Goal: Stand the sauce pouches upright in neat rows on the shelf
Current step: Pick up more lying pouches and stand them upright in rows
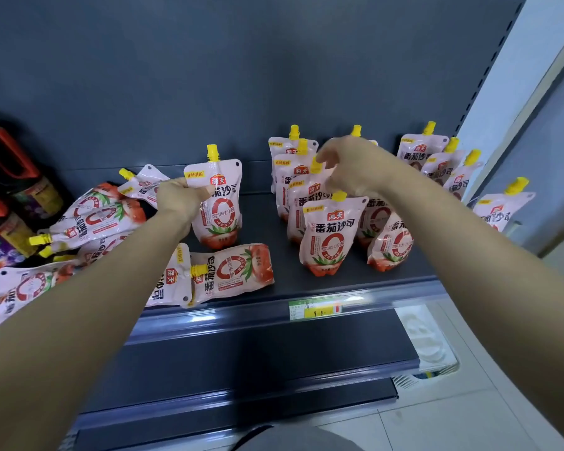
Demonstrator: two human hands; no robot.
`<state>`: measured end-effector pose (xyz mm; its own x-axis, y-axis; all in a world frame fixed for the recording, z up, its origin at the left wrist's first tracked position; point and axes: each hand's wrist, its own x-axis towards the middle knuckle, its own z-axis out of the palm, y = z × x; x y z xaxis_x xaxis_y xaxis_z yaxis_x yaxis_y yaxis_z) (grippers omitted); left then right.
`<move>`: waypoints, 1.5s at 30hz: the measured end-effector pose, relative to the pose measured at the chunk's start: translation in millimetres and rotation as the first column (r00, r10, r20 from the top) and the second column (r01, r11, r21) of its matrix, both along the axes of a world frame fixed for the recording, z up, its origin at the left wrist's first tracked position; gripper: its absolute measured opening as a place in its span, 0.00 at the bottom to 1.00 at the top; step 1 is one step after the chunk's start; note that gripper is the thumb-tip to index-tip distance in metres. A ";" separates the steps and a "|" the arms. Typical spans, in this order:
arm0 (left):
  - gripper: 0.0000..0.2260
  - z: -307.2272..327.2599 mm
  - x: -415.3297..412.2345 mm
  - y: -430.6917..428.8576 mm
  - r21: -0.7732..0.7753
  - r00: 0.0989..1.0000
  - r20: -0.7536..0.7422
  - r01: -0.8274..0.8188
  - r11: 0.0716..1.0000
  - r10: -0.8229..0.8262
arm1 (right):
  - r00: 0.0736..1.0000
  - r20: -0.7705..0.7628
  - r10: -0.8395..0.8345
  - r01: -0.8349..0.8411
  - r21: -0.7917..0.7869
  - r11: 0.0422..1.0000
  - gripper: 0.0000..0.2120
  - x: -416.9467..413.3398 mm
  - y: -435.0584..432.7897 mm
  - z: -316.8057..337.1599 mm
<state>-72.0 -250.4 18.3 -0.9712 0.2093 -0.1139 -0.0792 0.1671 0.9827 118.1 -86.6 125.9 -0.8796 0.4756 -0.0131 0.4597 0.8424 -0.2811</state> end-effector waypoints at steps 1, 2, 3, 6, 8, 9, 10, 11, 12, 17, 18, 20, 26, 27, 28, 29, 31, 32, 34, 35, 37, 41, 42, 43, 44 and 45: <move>0.06 -0.3 -1.7 -0.9 0.017 1.000 -0.001 -0.003 1.000 0.003 | 0.999 -0.016 0.030 -0.030 0.005 1.000 0.25 -4.0 -6.0 2.5; 0.07 -0.4 -3.4 -1.9 0.034 1.000 -0.003 -0.006 0.999 0.006 | 0.998 -0.017 0.055 -0.055 0.012 0.998 0.25 -8.6 -11.7 4.0; 0.08 0.0 -4.9 -3.3 0.047 1.000 -0.007 -0.007 0.999 0.007 | 0.997 -0.017 0.072 -0.072 0.014 0.997 0.24 -13.3 -16.1 4.7; 0.08 1.7 -8.9 -7.5 0.075 1.000 -0.021 -0.009 0.997 0.011 | 0.992 -0.062 0.107 -0.108 -0.022 0.994 0.20 -27.1 -27.4 2.4; 0.08 3.5 -11.4 -9.8 0.098 0.999 -0.031 -0.011 0.995 0.014 | 0.983 -0.067 0.170 -0.175 -0.064 0.983 0.17 -36.4 -37.4 -4.7; 0.08 4.8 -12.8 -11.1 0.101 0.999 -0.037 -0.012 0.995 0.016 | 0.975 -0.042 0.216 -0.219 -0.087 0.972 0.17 -41.4 -43.6 -10.8; 0.08 6.1 -14.0 -12.6 0.099 0.999 -0.044 -0.012 0.995 0.016 | 0.963 0.003 0.271 -0.269 -0.106 0.957 0.17 -46.3 -49.9 -18.3; 0.08 7.3 -15.5 -14.4 0.100 0.999 -0.052 -0.009 0.995 0.015 | 0.942 0.062 0.330 -0.321 -0.122 0.939 0.17 -51.8 -55.8 -27.1; 0.07 7.8 -17.1 -16.3 0.105 0.998 -0.058 -0.007 0.994 0.013 | 0.915 0.124 0.384 -0.368 -0.137 0.920 0.17 -58.1 -61.2 -36.9; 0.07 7.8 -24.0 -31.3 0.112 0.997 -0.077 0.005 0.994 0.003 | 0.833 0.311 0.458 -0.425 -0.171 0.889 0.24 -90.4 -73.9 -86.2; 0.07 7.1 -25.8 -34.8 0.123 0.997 -0.078 0.014 0.992 -0.004 | 0.819 0.341 0.461 -0.424 -0.181 0.887 0.25 -96.3 -74.9 -93.8; 0.05 6.3 -28.2 -42.4 0.141 0.997 -0.078 0.029 0.990 -0.018 | 0.801 0.380 0.463 -0.407 -0.222 0.886 0.25 -107.4 -76.2 -106.4; 0.04 2.1 -38.7 -64.6 0.118 0.997 -0.078 0.039 0.992 -0.030 | 0.814 0.388 0.433 -0.334 -0.296 0.895 0.22 -129.0 -86.0 -130.9; 0.04 1.5 -41.1 -67.7 0.123 0.997 -0.073 0.040 0.992 -0.032 | 0.822 0.386 0.420 -0.320 -0.298 0.900 0.20 -131.4 -87.0 -133.0; 0.04 1.3 -43.6 -70.0 0.130 0.997 -0.070 0.044 0.991 -0.035 | 0.828 0.386 0.407 -0.304 -0.301 0.904 0.18 -133.7 -87.3 -133.7; 0.04 1.4 -45.7 -71.8 0.140 0.997 -0.069 0.049 0.989 -0.039 | 0.832 0.389 0.395 -0.290 -0.302 0.908 0.17 -135.9 -87.2 -133.6; 0.05 2.6 -49.8 -72.9 0.160 0.996 -0.073 0.063 0.985 -0.051 | 0.831 0.414 0.372 -0.281 -0.265 0.923 0.16 -139.7 -85.4 -130.5; 0.06 3.3 -52.1 -72.8 0.170 0.995 -0.075 0.071 0.983 -0.059 | 0.831 0.430 0.353 -0.281 -0.222 0.934 0.16 -142.0 -83.5 -128.2; 0.06 6.0 -56.4 -72.8 0.200 0.994 -0.072 0.089 0.976 -0.076 | 0.860 0.425 0.283 -0.250 -0.133 0.959 0.15 -148.4 -75.9 -123.9; 0.07 7.9 -58.0 -72.8 0.214 0.994 -0.068 0.096 0.972 -0.083 | 0.887 0.396 0.237 -0.217 -0.095 0.971 0.15 -152.5 -70.7 -121.8; 0.07 11.5 -60.9 -72.1 0.234 0.994 -0.061 0.100 0.967 -0.088 | 0.940 0.309 0.142 -0.142 -0.022 0.990 0.11 -160.6 -60.2 -117.5; 0.07 23.1 -64.3 -70.0 0.340 0.994 -0.078 0.104 0.935 -0.082 | 0.994 0.078 -0.080 0.081 -0.014 0.997 0.15 -174.0 -43.4 -111.8; 0.07 26.5 -65.1 -69.4 0.366 0.994 -0.080 0.097 0.926 -0.073 | 0.992 0.037 -0.124 0.125 -0.020 0.992 0.16 -176.0 -41.3 -109.3; 0.06 30.0 -65.6 -69.2 0.388 0.995 -0.081 0.089 0.917 -0.062 | 0.987 0.017 -0.159 0.159 -0.022 0.987 0.16 -177.8 -39.2 -106.9; 0.06 33.2 -65.9 -68.6 0.410 0.995 -0.087 0.083 0.908 -0.051 | 0.983 0.001 -0.185 0.185 -0.031 0.982 0.16 -180.6 -37.2 -105.1; 0.06 36.1 -66.2 -68.4 0.433 0.995 -0.096 0.076 0.898 -0.038 | 0.979 -0.018 -0.203 0.202 -0.046 0.978 0.16 -183.8 -36.0 -103.2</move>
